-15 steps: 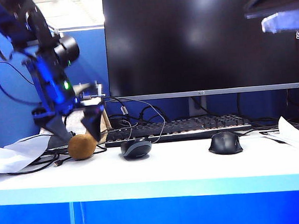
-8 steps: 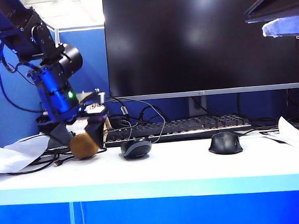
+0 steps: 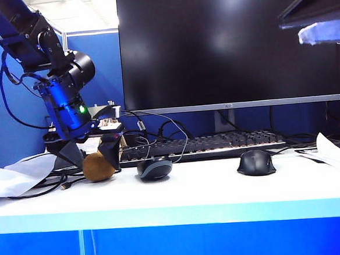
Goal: Pick up the kiwi and place it near the upside-down mouse.
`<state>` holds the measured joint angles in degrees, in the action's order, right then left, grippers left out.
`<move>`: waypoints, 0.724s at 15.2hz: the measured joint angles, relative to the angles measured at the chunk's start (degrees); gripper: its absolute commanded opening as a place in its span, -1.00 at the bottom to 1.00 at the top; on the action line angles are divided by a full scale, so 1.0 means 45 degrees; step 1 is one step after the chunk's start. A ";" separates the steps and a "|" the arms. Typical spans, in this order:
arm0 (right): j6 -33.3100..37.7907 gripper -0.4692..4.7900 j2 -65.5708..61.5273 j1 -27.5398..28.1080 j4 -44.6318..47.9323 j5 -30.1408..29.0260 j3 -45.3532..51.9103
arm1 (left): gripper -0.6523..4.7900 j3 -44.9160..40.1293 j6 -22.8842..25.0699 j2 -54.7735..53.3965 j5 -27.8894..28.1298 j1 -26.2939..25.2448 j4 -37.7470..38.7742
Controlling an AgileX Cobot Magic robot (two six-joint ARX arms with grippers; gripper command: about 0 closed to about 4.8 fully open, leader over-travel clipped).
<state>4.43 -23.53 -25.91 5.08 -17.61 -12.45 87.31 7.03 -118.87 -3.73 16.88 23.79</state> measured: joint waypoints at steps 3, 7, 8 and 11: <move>0.0000 0.23 -0.0495 0.0000 0.0044 0.0000 0.0000 | 1.00 -0.0005 0.0000 -0.0005 0.0005 0.0015 0.0165; 0.0000 0.23 -0.0709 0.0000 0.0369 0.0005 0.0000 | 0.11 0.0000 0.0005 -0.0005 -0.0010 0.0019 0.0447; 0.0000 0.23 -0.0714 0.0000 0.0369 0.0000 0.0000 | 0.04 0.0000 -0.0019 -0.0005 -0.0015 0.0019 0.0442; 0.0000 0.23 -0.0714 0.0000 0.0374 -0.0005 0.0000 | -0.54 0.0005 -0.0039 -0.0005 -0.0015 0.0019 0.0437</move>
<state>4.43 -26.74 -25.91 6.76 -17.63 -12.45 87.33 6.85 -118.89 -3.79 16.97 25.76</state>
